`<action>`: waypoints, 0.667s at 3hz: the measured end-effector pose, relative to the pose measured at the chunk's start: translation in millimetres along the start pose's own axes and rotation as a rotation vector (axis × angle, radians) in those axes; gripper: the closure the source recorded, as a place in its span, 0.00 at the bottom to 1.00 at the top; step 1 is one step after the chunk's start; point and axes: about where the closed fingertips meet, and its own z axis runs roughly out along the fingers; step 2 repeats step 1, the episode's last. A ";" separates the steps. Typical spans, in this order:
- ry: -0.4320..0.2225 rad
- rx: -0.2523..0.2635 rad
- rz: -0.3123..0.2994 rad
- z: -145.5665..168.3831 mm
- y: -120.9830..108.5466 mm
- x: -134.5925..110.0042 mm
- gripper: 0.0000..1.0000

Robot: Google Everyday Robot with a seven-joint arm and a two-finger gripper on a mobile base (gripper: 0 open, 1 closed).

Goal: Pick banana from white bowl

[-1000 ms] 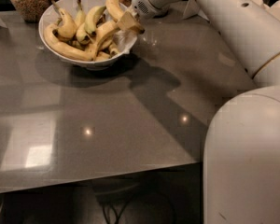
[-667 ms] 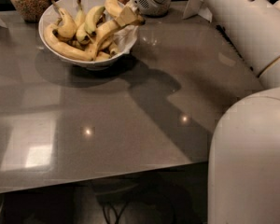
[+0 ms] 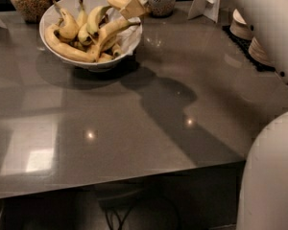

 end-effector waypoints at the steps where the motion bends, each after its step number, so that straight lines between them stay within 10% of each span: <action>1: -0.082 -0.084 -0.010 -21.3 13.9 10.3 1.00; 2: -0.082 -0.084 -0.010 -21.3 13.9 10.3 1.00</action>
Offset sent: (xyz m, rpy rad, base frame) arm 0.0000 0.0000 0.0000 0.0000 0.0000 0.0000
